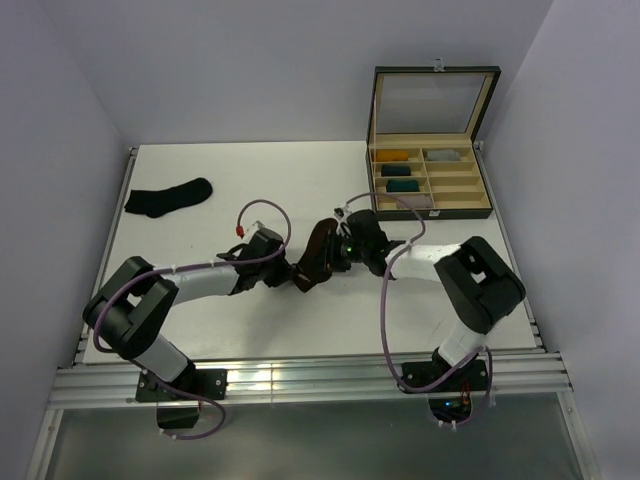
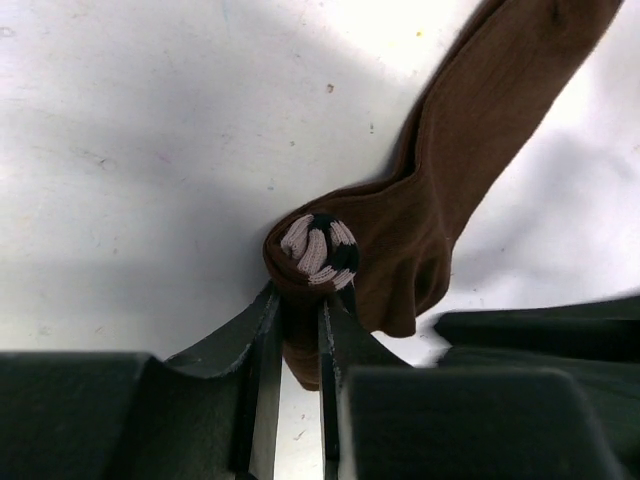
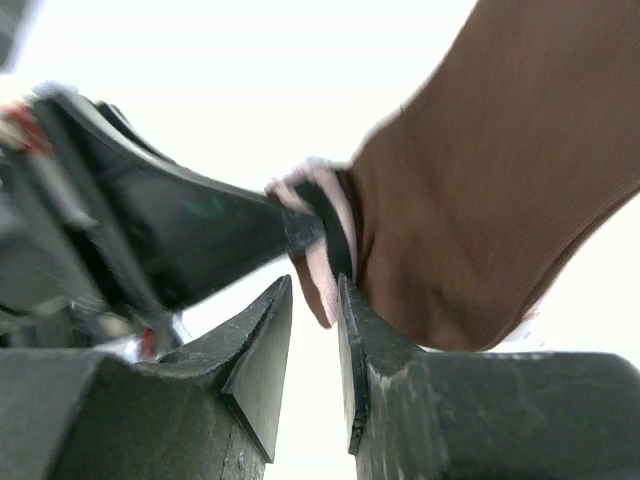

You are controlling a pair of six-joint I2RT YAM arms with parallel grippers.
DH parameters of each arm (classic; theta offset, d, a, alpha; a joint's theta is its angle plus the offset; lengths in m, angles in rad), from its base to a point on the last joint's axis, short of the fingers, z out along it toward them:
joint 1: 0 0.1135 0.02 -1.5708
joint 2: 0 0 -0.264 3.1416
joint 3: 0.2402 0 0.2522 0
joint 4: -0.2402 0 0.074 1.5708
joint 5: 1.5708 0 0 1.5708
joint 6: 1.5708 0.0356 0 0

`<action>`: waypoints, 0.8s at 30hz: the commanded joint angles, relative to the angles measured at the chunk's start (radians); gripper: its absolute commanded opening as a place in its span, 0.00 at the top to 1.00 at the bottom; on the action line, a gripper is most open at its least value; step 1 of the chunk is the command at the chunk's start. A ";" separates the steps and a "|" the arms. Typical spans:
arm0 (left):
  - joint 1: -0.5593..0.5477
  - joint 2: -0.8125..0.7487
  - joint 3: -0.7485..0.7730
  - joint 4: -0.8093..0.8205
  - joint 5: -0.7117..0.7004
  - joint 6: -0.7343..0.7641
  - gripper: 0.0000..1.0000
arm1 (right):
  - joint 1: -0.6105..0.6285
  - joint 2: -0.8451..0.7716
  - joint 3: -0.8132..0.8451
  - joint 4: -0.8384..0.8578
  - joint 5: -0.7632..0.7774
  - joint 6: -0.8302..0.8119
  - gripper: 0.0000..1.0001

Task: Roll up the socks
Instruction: Roll the sock at the center of the board.

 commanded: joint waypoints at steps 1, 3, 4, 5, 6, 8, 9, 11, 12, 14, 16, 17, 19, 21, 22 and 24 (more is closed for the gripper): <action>-0.005 0.014 0.007 -0.191 -0.059 0.040 1.00 | -0.005 -0.087 0.097 -0.144 0.179 -0.147 0.67; -0.005 0.000 0.010 -0.211 -0.071 0.041 1.00 | -0.009 -0.068 0.143 -0.179 0.235 -0.181 0.67; -0.004 -0.008 0.010 -0.222 -0.076 0.040 1.00 | -0.009 -0.052 0.160 -0.187 0.289 -0.192 0.67; -0.004 -0.020 0.006 -0.232 -0.079 0.040 1.00 | -0.009 -0.031 0.178 -0.193 0.306 -0.206 0.67; -0.002 -0.025 0.004 -0.240 -0.082 0.040 1.00 | -0.014 0.012 0.216 -0.202 0.321 -0.215 0.67; 0.002 -0.042 0.000 -0.263 -0.085 0.040 1.00 | -0.019 0.069 0.281 -0.222 0.345 -0.229 0.67; 0.004 -0.046 -0.002 -0.269 -0.090 0.040 1.00 | -0.020 0.093 0.302 -0.229 0.348 -0.232 0.67; 0.010 -0.060 -0.008 -0.282 -0.091 0.041 1.00 | -0.026 0.165 0.357 -0.242 0.354 -0.241 0.67; 0.013 -0.063 -0.011 -0.288 -0.090 0.043 1.00 | -0.026 0.190 0.374 -0.249 0.358 -0.244 0.67; 0.025 -0.071 -0.017 -0.291 -0.081 0.046 1.00 | -0.028 0.251 0.426 -0.267 0.371 -0.256 0.67; 0.036 -0.072 -0.022 -0.292 -0.072 0.050 1.00 | -0.028 0.291 0.468 -0.291 0.377 -0.267 0.67; 0.039 -0.074 -0.022 -0.292 -0.070 0.054 1.00 | -0.032 0.328 0.506 -0.302 0.375 -0.276 0.67; 0.045 -0.072 -0.017 -0.294 -0.065 0.060 1.00 | -0.035 0.357 0.545 -0.331 0.369 -0.285 0.67; 0.048 -0.065 -0.008 -0.300 -0.061 0.067 1.00 | -0.037 0.382 0.597 -0.350 0.365 -0.307 0.67; 0.053 -0.053 0.004 -0.302 -0.061 0.069 1.00 | -0.038 0.383 0.611 -0.351 0.364 -0.321 0.67; 0.057 -0.040 0.015 -0.308 -0.055 0.074 1.00 | -0.037 0.362 0.635 -0.356 0.357 -0.339 0.67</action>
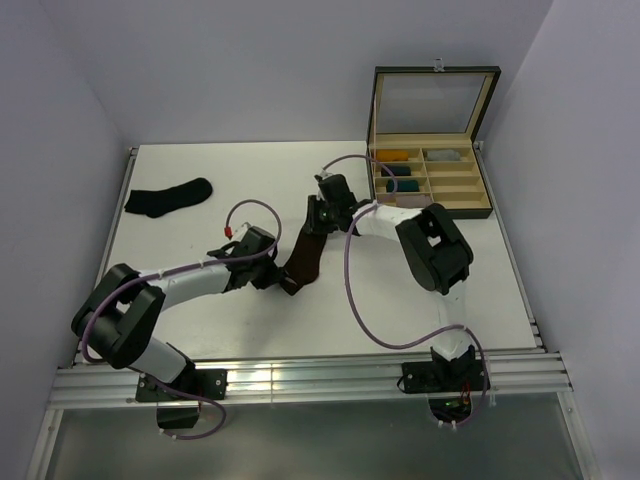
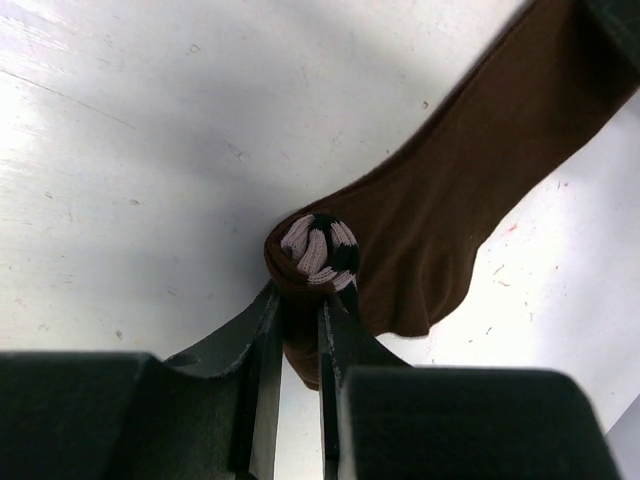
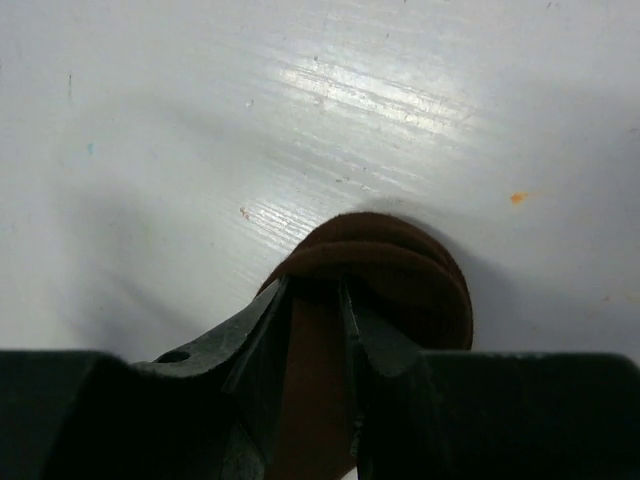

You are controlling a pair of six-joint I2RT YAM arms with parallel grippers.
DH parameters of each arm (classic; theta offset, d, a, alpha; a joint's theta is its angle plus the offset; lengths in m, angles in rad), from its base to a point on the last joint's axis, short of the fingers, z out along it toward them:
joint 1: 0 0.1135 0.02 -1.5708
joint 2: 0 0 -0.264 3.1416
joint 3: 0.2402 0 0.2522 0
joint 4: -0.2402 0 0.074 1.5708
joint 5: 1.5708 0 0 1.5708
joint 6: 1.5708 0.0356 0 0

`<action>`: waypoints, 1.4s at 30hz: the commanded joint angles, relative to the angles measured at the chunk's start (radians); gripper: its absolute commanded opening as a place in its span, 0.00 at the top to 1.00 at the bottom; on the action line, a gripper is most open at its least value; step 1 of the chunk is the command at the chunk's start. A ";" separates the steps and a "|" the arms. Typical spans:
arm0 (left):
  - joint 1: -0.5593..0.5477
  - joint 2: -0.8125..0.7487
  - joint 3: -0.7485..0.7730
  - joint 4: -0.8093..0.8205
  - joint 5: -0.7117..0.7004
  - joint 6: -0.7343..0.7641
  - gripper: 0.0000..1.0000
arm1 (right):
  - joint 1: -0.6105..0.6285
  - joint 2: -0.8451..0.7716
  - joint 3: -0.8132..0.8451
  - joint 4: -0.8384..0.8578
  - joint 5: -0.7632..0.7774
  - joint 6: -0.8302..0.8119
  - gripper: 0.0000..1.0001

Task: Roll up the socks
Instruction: Roll the sock at the center of the board.

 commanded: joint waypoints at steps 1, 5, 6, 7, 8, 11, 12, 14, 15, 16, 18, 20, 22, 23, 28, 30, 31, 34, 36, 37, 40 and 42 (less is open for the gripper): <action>0.017 0.038 0.012 -0.114 -0.011 0.050 1.00 | -0.011 -0.032 0.044 -0.026 0.019 -0.079 0.67; 0.028 0.069 0.044 -0.127 0.004 0.059 1.00 | 0.005 -0.223 -0.159 0.133 0.000 -0.136 0.65; 0.028 0.075 0.050 -0.132 0.010 0.061 1.00 | 0.015 -0.259 -0.203 0.154 0.008 -0.150 0.65; 0.030 0.084 0.064 -0.132 0.012 0.067 1.00 | 0.039 -0.336 -0.245 0.176 0.033 -0.177 0.63; 0.031 0.089 0.069 -0.140 0.013 0.068 1.00 | 0.053 -0.369 -0.329 0.219 0.046 -0.189 0.63; 0.031 0.104 0.089 -0.152 0.015 0.081 1.00 | 0.145 -0.487 -0.491 0.317 0.144 -0.245 0.57; 0.033 0.104 0.092 -0.158 0.015 0.082 1.00 | 0.174 -0.507 -0.517 0.329 0.178 -0.258 0.56; 0.033 0.109 0.095 -0.161 0.023 0.084 1.00 | 0.272 -0.547 -0.581 0.384 0.265 -0.294 0.51; 0.033 0.111 0.096 -0.167 0.024 0.084 1.00 | 0.301 -0.553 -0.599 0.409 0.284 -0.303 0.49; 0.036 0.115 0.099 -0.169 0.029 0.084 1.00 | 0.353 -0.555 -0.614 0.429 0.299 -0.321 0.46; 0.034 0.115 0.099 -0.170 0.030 0.087 1.00 | 0.390 -0.541 -0.628 0.467 0.340 -0.340 0.45; 0.034 0.112 0.098 -0.172 0.035 0.085 1.00 | 0.427 -0.508 -0.629 0.503 0.345 -0.366 0.44; 0.034 0.108 0.096 -0.176 0.038 0.082 1.00 | 0.444 -0.486 -0.619 0.511 0.354 -0.393 0.44; 0.034 0.104 0.096 -0.176 0.035 0.084 1.00 | 0.455 -0.474 -0.607 0.515 0.363 -0.404 0.44; 0.034 0.094 0.095 -0.184 0.036 0.084 1.00 | 0.510 -0.403 -0.568 0.518 0.391 -0.441 0.45; 0.034 0.091 0.092 -0.183 0.039 0.084 1.00 | 0.525 -0.380 -0.557 0.517 0.396 -0.441 0.46; 0.034 0.088 0.092 -0.183 0.041 0.084 1.00 | 0.530 -0.372 -0.551 0.514 0.400 -0.441 0.47; 0.034 0.086 0.092 -0.184 0.046 0.084 1.00 | 0.548 -0.337 -0.536 0.506 0.413 -0.441 0.48; 0.034 0.083 0.090 -0.183 0.049 0.087 1.00 | 0.556 -0.317 -0.525 0.494 0.428 -0.441 0.50; 0.036 0.081 0.090 -0.183 0.050 0.087 1.00 | 0.562 -0.299 -0.519 0.486 0.431 -0.441 0.51; 0.034 0.075 0.090 -0.183 0.053 0.084 1.00 | 0.568 -0.262 -0.496 0.457 0.454 -0.441 0.55; 0.034 0.071 0.086 -0.180 0.058 0.081 1.00 | 0.570 -0.245 -0.487 0.436 0.477 -0.441 0.57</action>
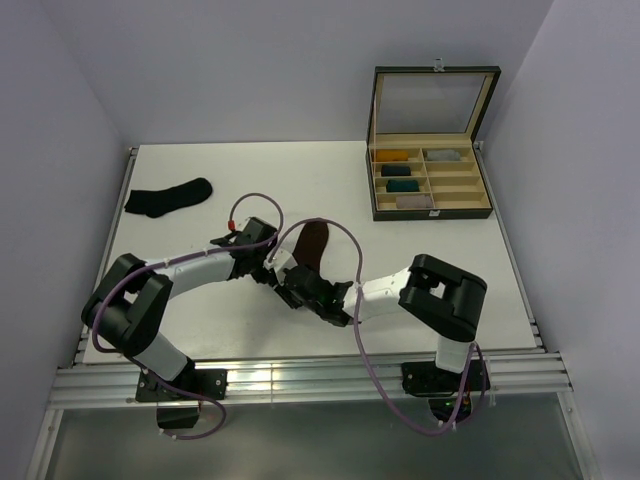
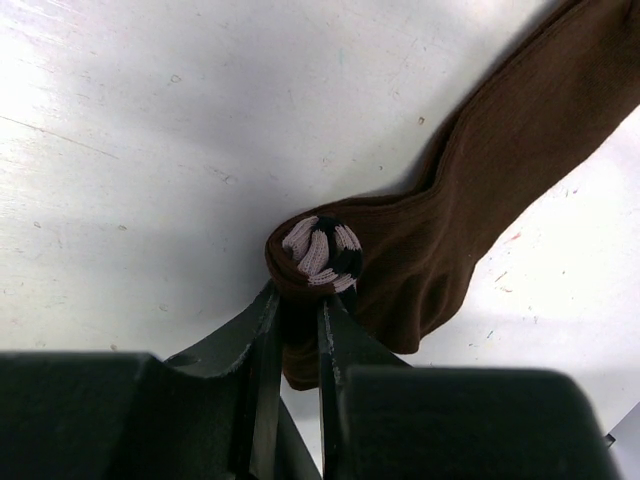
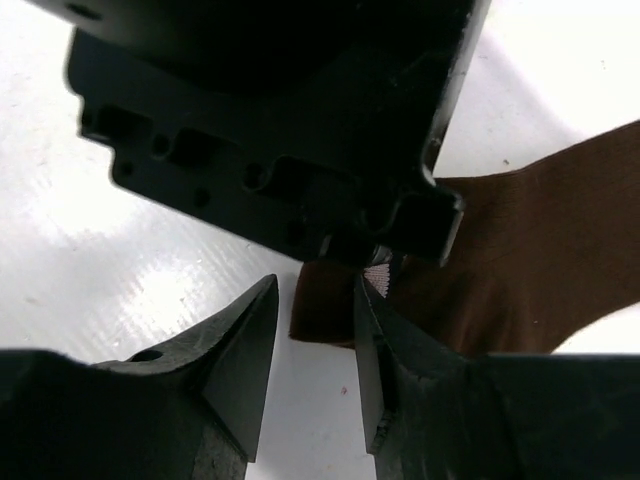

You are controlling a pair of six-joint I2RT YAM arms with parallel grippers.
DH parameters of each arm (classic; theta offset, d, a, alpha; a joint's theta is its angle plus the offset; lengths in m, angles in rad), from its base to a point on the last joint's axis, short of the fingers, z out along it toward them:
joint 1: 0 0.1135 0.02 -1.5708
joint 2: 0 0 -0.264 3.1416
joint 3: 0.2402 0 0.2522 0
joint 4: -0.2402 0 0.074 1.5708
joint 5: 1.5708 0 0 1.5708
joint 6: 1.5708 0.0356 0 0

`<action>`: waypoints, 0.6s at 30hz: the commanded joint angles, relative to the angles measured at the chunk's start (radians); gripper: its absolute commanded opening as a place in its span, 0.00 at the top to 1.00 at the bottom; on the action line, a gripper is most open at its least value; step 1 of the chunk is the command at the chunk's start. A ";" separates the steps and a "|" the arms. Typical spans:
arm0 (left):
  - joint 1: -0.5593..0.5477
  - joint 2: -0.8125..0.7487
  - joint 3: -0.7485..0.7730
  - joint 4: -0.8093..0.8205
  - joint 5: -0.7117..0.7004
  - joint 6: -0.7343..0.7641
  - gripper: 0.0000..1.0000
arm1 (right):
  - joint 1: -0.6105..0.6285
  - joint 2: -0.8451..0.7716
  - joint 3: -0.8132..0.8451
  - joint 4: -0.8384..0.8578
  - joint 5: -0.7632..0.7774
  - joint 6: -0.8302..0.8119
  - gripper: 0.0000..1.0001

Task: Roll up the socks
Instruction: Roll the sock at the center of the board.

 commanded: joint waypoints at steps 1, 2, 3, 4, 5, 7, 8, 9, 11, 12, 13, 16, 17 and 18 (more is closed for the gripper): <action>-0.001 -0.014 -0.018 -0.081 0.002 0.030 1.00 | 0.012 0.041 0.053 -0.046 0.052 -0.010 0.58; -0.001 -0.017 -0.019 -0.081 0.004 0.030 1.00 | 0.012 0.053 0.055 -0.059 0.063 -0.002 0.59; -0.001 -0.020 -0.019 -0.078 0.005 0.028 1.00 | 0.012 0.056 0.057 -0.069 0.083 0.007 0.60; -0.001 -0.023 -0.018 -0.079 0.005 0.031 1.00 | 0.012 0.059 0.058 -0.097 0.087 0.014 0.61; 0.001 -0.023 -0.016 -0.083 0.005 0.033 1.00 | 0.012 0.062 0.061 -0.112 0.095 0.022 0.61; 0.002 -0.026 -0.012 -0.083 0.005 0.036 0.99 | 0.012 0.073 0.069 -0.143 0.115 0.034 0.62; 0.004 -0.026 -0.013 -0.083 0.008 0.036 1.00 | 0.014 0.076 0.070 -0.167 0.118 0.042 0.64; 0.007 -0.027 -0.019 -0.078 0.011 0.033 1.00 | 0.012 0.079 0.067 -0.174 0.121 0.050 0.67; 0.012 -0.035 -0.024 -0.064 0.016 0.028 1.00 | 0.012 0.081 0.057 -0.183 0.120 0.057 0.80; 0.015 -0.038 -0.030 -0.060 0.022 0.024 1.00 | 0.012 0.078 0.055 -0.186 0.114 0.064 0.92; 0.016 -0.046 -0.035 -0.053 0.025 0.019 0.98 | 0.012 0.068 0.047 -0.188 0.097 0.070 0.98; 0.021 -0.075 -0.054 -0.026 0.028 -0.001 0.80 | -0.001 0.036 0.037 -0.203 0.051 0.097 1.00; 0.024 -0.084 -0.065 -0.009 0.027 -0.015 0.73 | -0.009 0.025 0.032 -0.205 0.010 0.106 1.00; 0.025 -0.104 -0.070 -0.003 0.022 -0.021 0.64 | -0.017 0.012 0.024 -0.206 -0.014 0.123 1.00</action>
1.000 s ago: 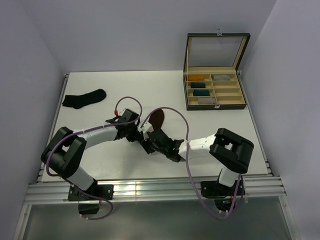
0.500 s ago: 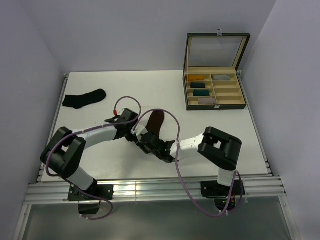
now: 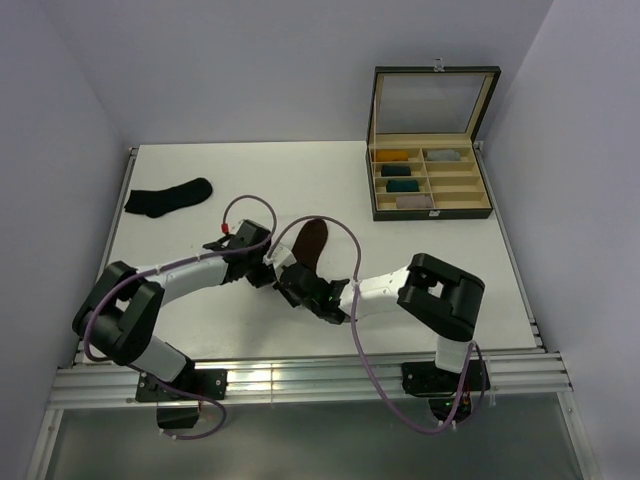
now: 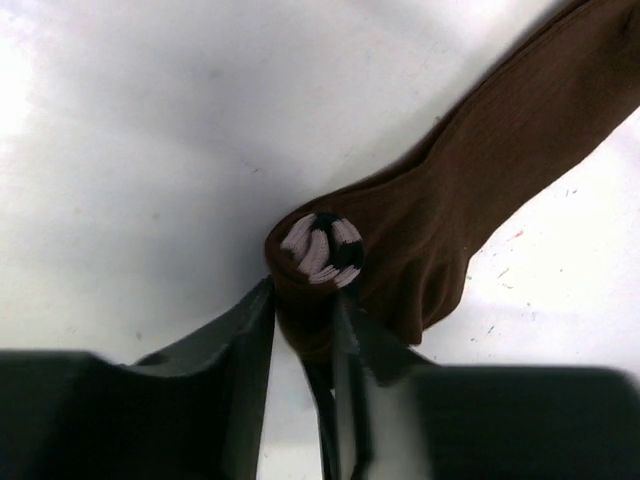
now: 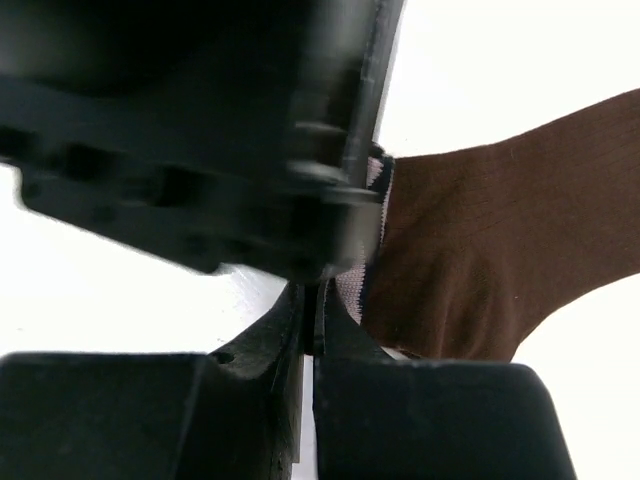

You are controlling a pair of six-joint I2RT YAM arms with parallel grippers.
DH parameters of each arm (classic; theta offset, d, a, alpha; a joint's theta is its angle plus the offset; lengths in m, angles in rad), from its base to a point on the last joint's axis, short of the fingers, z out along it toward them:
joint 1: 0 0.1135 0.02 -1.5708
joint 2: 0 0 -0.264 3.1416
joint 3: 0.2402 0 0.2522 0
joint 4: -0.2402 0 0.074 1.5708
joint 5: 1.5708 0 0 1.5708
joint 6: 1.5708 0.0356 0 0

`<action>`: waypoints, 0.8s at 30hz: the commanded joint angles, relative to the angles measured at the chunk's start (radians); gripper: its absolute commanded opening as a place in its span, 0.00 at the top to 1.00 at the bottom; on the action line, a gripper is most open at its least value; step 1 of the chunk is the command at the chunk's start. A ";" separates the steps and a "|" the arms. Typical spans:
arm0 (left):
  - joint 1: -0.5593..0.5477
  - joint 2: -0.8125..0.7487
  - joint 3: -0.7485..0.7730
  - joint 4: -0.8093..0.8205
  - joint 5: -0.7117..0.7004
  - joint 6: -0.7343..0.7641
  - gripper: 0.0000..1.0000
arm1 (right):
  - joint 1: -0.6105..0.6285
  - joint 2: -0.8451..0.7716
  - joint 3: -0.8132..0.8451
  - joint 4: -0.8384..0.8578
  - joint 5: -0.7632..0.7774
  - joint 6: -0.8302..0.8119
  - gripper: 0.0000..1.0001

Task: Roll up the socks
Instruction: Roll the sock at the center of the board.

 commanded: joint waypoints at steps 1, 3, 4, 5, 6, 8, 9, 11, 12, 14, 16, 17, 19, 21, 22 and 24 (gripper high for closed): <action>0.006 -0.069 -0.034 -0.010 0.010 -0.020 0.59 | -0.046 -0.037 -0.034 -0.134 -0.124 0.076 1.00; 0.010 -0.106 -0.047 0.004 0.001 -0.040 0.43 | -0.077 -0.060 -0.035 -0.140 -0.236 0.115 1.00; 0.012 -0.120 -0.054 0.009 -0.011 -0.046 0.39 | -0.109 -0.069 -0.044 -0.135 -0.282 0.127 1.00; 0.014 -0.134 -0.066 0.015 -0.016 -0.063 0.36 | -0.127 -0.079 -0.044 -0.137 -0.321 0.141 1.00; 0.018 -0.164 -0.072 0.022 -0.022 -0.071 0.31 | -0.144 -0.080 -0.046 -0.138 -0.408 0.170 1.00; 0.023 -0.194 -0.096 0.035 -0.042 -0.095 0.27 | -0.190 -0.085 -0.054 -0.118 -0.480 0.199 1.00; 0.026 -0.220 -0.103 0.038 -0.049 -0.103 0.27 | -0.207 -0.088 -0.066 -0.106 -0.556 0.231 1.00; 0.026 -0.249 -0.132 0.058 -0.063 -0.121 0.26 | -0.260 -0.085 -0.077 -0.069 -0.638 0.267 1.00; 0.026 -0.273 -0.142 0.067 -0.065 -0.126 0.26 | -0.279 -0.074 -0.086 -0.054 -0.721 0.300 1.00; 0.026 -0.289 -0.178 0.120 -0.051 -0.129 0.26 | -0.313 -0.056 -0.093 -0.008 -0.793 0.357 1.00; 0.026 -0.293 -0.192 0.156 -0.034 -0.126 0.26 | -0.360 -0.021 -0.100 0.045 -0.903 0.394 1.00; 0.026 -0.290 -0.199 0.185 -0.013 -0.115 0.26 | -0.374 -0.008 -0.106 0.069 -0.939 0.435 1.00; 0.026 -0.274 -0.204 0.202 0.009 -0.111 0.27 | -0.419 0.035 -0.106 0.122 -1.037 0.469 1.00; 0.026 -0.260 -0.210 0.216 0.029 -0.109 0.28 | -0.448 0.064 -0.116 0.173 -1.089 0.532 1.00; 0.026 -0.260 -0.215 0.226 0.033 -0.109 0.28 | -0.475 0.093 -0.115 0.207 -1.121 0.549 1.00; 0.024 -0.263 -0.230 0.251 0.039 -0.114 0.29 | -0.497 0.120 -0.092 0.192 -1.166 0.566 1.00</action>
